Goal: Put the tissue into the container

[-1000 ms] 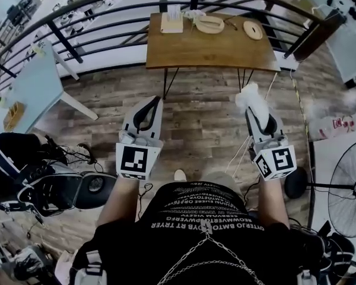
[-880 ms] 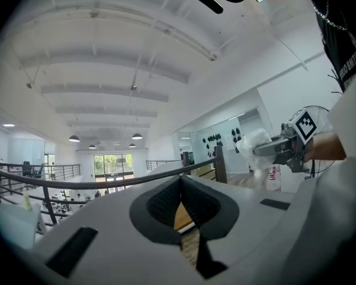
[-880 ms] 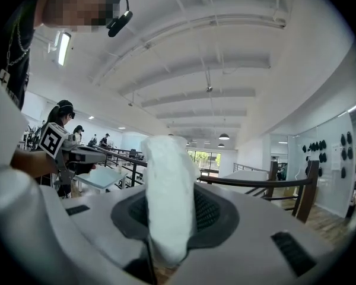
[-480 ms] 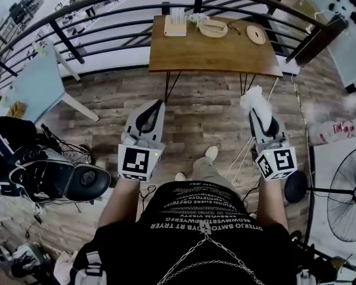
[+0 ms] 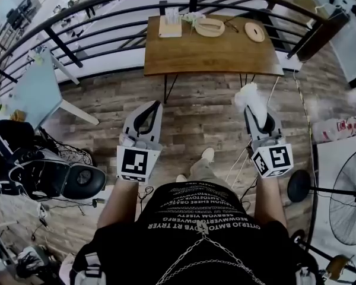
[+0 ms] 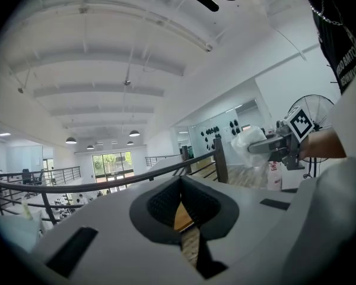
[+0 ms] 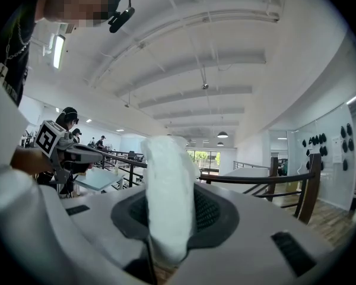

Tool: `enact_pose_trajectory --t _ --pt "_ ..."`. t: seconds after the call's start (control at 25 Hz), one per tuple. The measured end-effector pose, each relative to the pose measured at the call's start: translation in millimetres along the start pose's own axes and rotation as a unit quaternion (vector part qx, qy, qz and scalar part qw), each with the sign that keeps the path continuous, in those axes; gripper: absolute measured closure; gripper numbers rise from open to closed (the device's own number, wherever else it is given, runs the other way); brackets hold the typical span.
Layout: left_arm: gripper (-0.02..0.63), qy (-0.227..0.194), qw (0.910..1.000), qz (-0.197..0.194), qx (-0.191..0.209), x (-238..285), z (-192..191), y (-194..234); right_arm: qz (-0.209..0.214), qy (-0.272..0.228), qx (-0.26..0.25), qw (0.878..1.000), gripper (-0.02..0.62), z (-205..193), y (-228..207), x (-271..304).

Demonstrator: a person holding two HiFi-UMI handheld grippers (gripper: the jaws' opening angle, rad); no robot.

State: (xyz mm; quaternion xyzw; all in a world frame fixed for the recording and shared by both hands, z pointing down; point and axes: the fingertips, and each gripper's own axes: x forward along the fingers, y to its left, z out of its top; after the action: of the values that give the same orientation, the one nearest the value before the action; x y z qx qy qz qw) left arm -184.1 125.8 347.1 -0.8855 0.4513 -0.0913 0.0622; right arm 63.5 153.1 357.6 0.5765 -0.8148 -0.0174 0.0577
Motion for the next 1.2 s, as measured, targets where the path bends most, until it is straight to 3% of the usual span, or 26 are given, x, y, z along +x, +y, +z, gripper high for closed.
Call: enact_pose_trajectory --t 0.68,1.2 --pt "0.581 0.016 0.9998 -0.007 -0.001 112 -1 10 0.013 0.014 -0.008 1.000 0.479 -11 -70 81" --pt "0.581 0.014 0.9996 -0.005 0.023 197 29 -16 0.041 0.003 -0.004 0.999 0.479 -15 -139 115"
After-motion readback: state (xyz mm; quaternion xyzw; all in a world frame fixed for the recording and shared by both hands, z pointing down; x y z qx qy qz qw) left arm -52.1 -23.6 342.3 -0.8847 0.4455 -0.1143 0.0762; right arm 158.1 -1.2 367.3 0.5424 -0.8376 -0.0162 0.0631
